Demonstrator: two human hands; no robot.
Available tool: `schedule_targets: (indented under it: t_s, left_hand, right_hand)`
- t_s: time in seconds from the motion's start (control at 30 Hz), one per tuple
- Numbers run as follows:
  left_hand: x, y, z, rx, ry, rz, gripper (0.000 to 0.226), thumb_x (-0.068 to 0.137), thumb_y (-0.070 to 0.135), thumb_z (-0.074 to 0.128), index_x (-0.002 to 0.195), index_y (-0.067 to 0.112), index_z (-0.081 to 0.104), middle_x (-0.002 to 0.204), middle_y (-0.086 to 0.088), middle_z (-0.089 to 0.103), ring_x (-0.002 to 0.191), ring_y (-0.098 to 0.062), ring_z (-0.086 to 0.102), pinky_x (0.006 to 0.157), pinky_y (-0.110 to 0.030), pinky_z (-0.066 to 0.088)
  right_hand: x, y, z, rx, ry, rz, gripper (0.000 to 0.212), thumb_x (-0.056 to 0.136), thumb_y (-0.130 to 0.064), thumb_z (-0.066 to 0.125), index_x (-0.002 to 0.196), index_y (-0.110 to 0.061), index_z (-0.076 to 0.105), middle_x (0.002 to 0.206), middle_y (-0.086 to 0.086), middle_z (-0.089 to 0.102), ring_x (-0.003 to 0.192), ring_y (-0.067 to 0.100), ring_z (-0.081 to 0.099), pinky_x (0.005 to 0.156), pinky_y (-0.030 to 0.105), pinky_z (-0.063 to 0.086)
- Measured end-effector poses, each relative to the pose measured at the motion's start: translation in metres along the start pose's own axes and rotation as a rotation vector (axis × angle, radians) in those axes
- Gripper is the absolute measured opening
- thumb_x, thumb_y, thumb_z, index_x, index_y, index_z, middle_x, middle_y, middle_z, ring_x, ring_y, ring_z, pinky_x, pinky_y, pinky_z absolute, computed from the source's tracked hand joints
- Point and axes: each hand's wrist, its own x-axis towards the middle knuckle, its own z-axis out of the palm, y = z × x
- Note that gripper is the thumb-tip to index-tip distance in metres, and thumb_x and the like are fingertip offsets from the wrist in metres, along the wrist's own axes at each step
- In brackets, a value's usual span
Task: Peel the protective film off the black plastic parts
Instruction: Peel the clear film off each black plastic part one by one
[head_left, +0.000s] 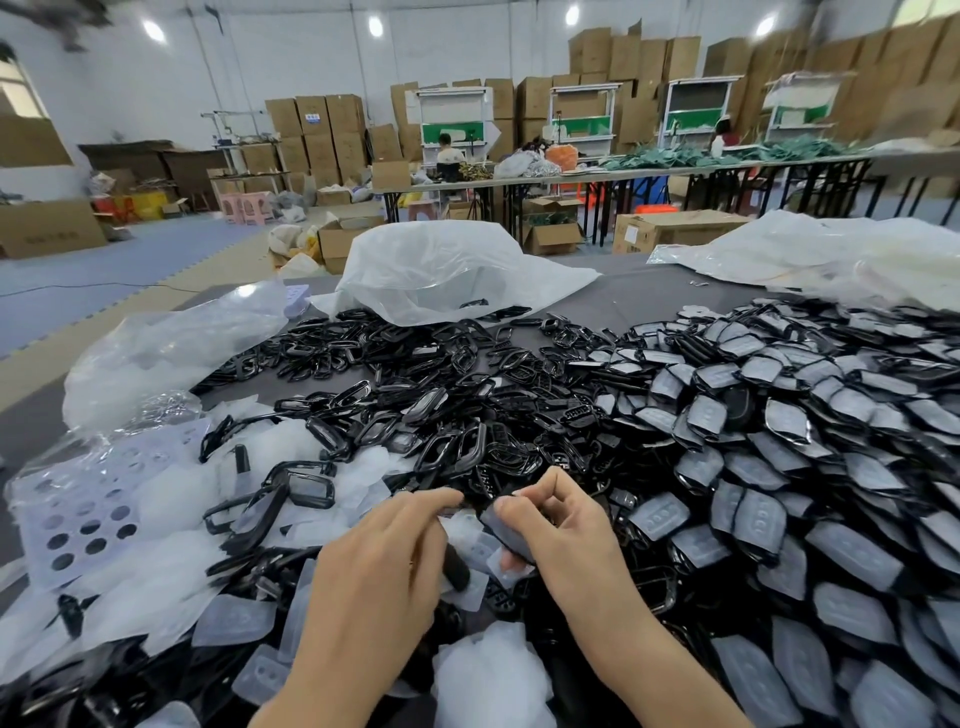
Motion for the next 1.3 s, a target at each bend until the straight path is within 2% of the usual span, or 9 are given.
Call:
schedule_targets:
  t_s: [0.07, 0.13, 0.3, 0.53, 0.63, 0.77, 1.1, 1.2, 1.3]
  left_hand:
    - [-0.002, 0.003, 0.003, -0.240, 0.012, -0.153, 0.021, 0.099, 0.029, 0.049, 0.106, 0.044, 0.062, 0.059, 0.013, 0.053, 0.050, 0.001, 0.046, 0.049, -0.010, 0.034]
    - [-0.001, 0.009, 0.007, -0.460, -0.049, -0.229, 0.017, 0.096, 0.036, 0.052, 0.105, 0.048, 0.060, 0.068, 0.004, 0.060, 0.049, -0.005, 0.048, 0.047, -0.020, 0.042]
    - [0.001, 0.015, 0.011, -0.541, -0.055, -0.334, 0.017, 0.096, 0.023, 0.060, 0.098, 0.037, 0.067, 0.075, 0.002, 0.070, 0.065, -0.019, 0.066, 0.064, -0.042, 0.054]
    - [0.002, 0.012, 0.015, -0.524, -0.031, -0.352, 0.021, 0.099, 0.015, 0.054, 0.099, 0.034, 0.063, 0.077, 0.015, 0.070, 0.066, -0.005, 0.066, 0.060, -0.013, 0.049]
    - [0.002, 0.012, 0.016, -0.564, -0.053, -0.352, 0.029, 0.100, 0.015, 0.053, 0.098, 0.043, 0.063, 0.075, 0.012, 0.069, 0.066, -0.007, 0.066, 0.062, -0.017, 0.052]
    - [0.002, 0.009, 0.016, -0.639, -0.115, -0.365, 0.036, 0.097, 0.012, 0.058, 0.099, 0.048, 0.063, 0.072, 0.001, 0.062, 0.072, -0.028, 0.065, 0.072, -0.045, 0.056]
    - [0.002, 0.013, 0.009, -0.649, -0.116, -0.348, 0.034, 0.099, 0.013, 0.055, 0.105, 0.044, 0.069, 0.073, 0.003, 0.069, 0.068, -0.009, 0.066, 0.062, -0.020, 0.053]
    - [0.005, 0.015, 0.007, -0.603, -0.098, -0.333, 0.027, 0.099, 0.021, 0.054, 0.113, 0.043, 0.060, 0.083, 0.007, 0.071, 0.068, -0.010, 0.064, 0.060, -0.019, 0.052]
    - [0.014, 0.000, -0.001, -0.435, -0.099, -0.342, 0.022, 0.100, 0.029, 0.053, 0.120, 0.037, 0.058, 0.082, 0.007, 0.069, 0.065, -0.011, 0.060, 0.056, -0.018, 0.048]
  right_hand:
    - [-0.001, -0.001, -0.001, 0.022, -0.057, -0.026, 0.019, 0.089, -0.016, 0.074, 0.074, -0.019, 0.063, 0.072, -0.006, 0.067, 0.057, 0.011, 0.062, 0.061, 0.025, 0.055]
    - [-0.003, -0.002, 0.000, 0.063, -0.121, -0.040, 0.010, 0.087, -0.020, 0.076, 0.087, -0.012, 0.071, 0.075, -0.003, 0.070, 0.061, 0.010, 0.063, 0.062, 0.023, 0.055]
    - [-0.003, -0.003, 0.002, 0.131, -0.194, -0.015, 0.019, 0.081, -0.019, 0.077, 0.099, -0.013, 0.076, 0.083, 0.007, 0.075, 0.067, 0.013, 0.068, 0.069, 0.023, 0.057]
    - [0.001, 0.003, 0.002, 0.089, -0.133, -0.056, 0.015, 0.098, -0.006, 0.060, 0.106, -0.010, 0.072, 0.088, 0.013, 0.076, 0.075, 0.021, 0.073, 0.070, 0.022, 0.057]
    - [0.002, 0.003, 0.001, 0.115, -0.123, -0.060, 0.016, 0.099, -0.006, 0.057, 0.104, -0.010, 0.072, 0.087, 0.013, 0.076, 0.073, 0.021, 0.072, 0.070, 0.023, 0.057]
    - [0.001, 0.003, -0.001, 0.094, -0.114, -0.068, 0.016, 0.099, -0.008, 0.058, 0.102, -0.013, 0.073, 0.091, 0.013, 0.076, 0.074, 0.021, 0.072, 0.069, 0.022, 0.056]
    - [-0.006, -0.010, -0.016, -0.288, -0.174, -0.107, 0.020, 0.098, -0.021, 0.064, 0.095, -0.041, 0.067, 0.082, 0.004, 0.078, 0.065, 0.020, 0.073, 0.056, 0.021, 0.052]
    - [0.007, -0.027, -0.030, -0.274, -0.078, -0.153, 0.013, 0.097, -0.019, 0.064, 0.106, -0.027, 0.068, 0.084, 0.003, 0.078, 0.070, 0.020, 0.075, 0.057, 0.019, 0.054]
    - [0.034, -0.056, -0.067, -0.066, 0.261, -0.218, 0.022, 0.099, -0.018, 0.060, 0.121, -0.019, 0.063, 0.087, 0.006, 0.078, 0.075, 0.018, 0.075, 0.060, 0.019, 0.057]
